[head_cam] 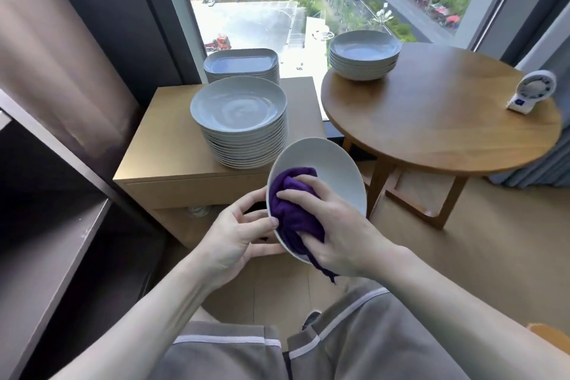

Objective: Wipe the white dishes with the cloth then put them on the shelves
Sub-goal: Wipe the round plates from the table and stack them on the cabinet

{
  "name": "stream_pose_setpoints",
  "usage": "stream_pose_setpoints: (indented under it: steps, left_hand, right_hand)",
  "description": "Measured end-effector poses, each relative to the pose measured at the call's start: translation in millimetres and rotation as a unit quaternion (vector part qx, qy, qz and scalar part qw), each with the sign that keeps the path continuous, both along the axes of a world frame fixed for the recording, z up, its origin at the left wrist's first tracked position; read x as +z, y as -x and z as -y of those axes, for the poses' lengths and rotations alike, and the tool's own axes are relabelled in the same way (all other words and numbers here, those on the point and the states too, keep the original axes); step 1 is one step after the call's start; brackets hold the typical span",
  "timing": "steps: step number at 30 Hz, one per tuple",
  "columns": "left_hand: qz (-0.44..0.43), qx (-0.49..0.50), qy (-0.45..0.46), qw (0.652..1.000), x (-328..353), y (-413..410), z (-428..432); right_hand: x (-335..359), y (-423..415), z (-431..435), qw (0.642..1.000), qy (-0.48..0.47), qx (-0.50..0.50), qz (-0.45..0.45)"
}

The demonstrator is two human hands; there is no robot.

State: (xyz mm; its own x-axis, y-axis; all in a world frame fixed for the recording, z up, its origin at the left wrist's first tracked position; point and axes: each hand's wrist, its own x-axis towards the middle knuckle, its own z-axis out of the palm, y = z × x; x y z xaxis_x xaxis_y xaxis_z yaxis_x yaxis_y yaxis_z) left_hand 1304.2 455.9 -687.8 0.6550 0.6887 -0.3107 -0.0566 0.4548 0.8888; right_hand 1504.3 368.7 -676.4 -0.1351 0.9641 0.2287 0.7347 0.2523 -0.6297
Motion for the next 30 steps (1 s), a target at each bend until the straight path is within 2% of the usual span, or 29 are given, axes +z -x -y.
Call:
stream_pose_setpoints:
  steps: [4, 8, 16, 20, 24, 30]
  left_hand:
    - [-0.017, -0.025, -0.011, 0.999, 0.5, -4.2, 7.7]
    - [-0.022, -0.015, -0.019, 0.999, 2.0, -4.4, 9.9]
    - [-0.029, 0.033, -0.035, 0.998, 4.4, 0.8, 4.8]
    - [-0.024, 0.058, -0.043, 0.997, 7.6, 6.1, -3.9]
    - [-0.013, 0.091, -0.043, 0.995, 8.7, 10.8, -13.5]
    - [-0.008, 0.063, -0.03, 0.998, 4.8, 10.5, -12.8]
  right_hand:
    - [2.5, -10.3, -4.7, 0.996, -0.054, -0.076, -0.003]
    - [3.8, -15.4, -8.1, 0.986, -0.064, -0.147, 0.05]
    - [2.1, -31.5, -11.0, 0.965, 0.039, -0.239, 0.1]
    - [-1.7, -29.8, -9.0, 0.964, 0.09, -0.229, 0.105]
    - [-5.6, -10.9, -3.6, 0.972, 0.118, -0.166, 0.12]
    - [-7.0, 7.8, 3.1, 0.988, 0.094, -0.057, 0.105]
